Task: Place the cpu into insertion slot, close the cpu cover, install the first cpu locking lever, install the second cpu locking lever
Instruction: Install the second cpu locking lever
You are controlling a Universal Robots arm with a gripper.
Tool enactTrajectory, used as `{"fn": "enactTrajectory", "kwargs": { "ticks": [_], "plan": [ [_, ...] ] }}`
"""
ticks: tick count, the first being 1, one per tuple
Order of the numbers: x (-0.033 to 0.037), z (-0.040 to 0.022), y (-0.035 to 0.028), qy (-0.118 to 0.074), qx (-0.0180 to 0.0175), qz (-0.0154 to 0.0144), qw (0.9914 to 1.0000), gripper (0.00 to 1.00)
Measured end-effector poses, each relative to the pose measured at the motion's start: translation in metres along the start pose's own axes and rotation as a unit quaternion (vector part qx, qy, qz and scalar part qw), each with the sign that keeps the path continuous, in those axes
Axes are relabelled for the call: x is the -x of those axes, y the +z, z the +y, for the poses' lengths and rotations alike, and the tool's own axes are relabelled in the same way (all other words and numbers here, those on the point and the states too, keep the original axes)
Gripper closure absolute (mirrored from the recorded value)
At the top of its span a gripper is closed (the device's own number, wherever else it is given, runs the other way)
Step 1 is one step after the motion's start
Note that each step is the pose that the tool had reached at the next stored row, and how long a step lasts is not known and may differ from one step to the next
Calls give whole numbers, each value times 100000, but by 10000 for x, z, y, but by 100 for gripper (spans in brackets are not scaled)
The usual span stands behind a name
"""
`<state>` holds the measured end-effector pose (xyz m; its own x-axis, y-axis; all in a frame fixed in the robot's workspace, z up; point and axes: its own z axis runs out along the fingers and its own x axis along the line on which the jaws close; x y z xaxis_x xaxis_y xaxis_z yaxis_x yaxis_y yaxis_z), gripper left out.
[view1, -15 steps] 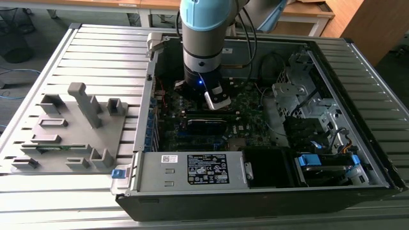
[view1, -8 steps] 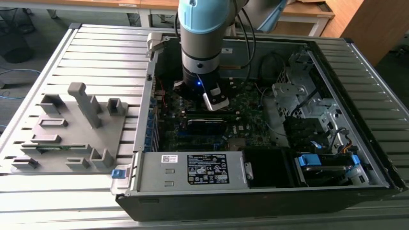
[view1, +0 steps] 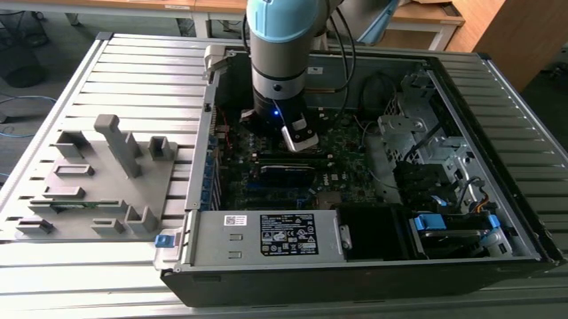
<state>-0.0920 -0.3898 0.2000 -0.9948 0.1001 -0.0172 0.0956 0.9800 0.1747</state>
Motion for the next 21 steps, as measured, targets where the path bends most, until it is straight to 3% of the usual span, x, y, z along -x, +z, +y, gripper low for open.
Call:
{"fn": "enactTrajectory", "kwargs": {
  "ticks": [9, 14, 21],
  "plan": [
    [4, 39, -219, 1, -2, 1, 100000, 89],
    [46, 43, -221, 5, -11, 1, 100000, 89],
    [241, 65, -212, 15, -272, -24, 100000, 89]
  ]
}}
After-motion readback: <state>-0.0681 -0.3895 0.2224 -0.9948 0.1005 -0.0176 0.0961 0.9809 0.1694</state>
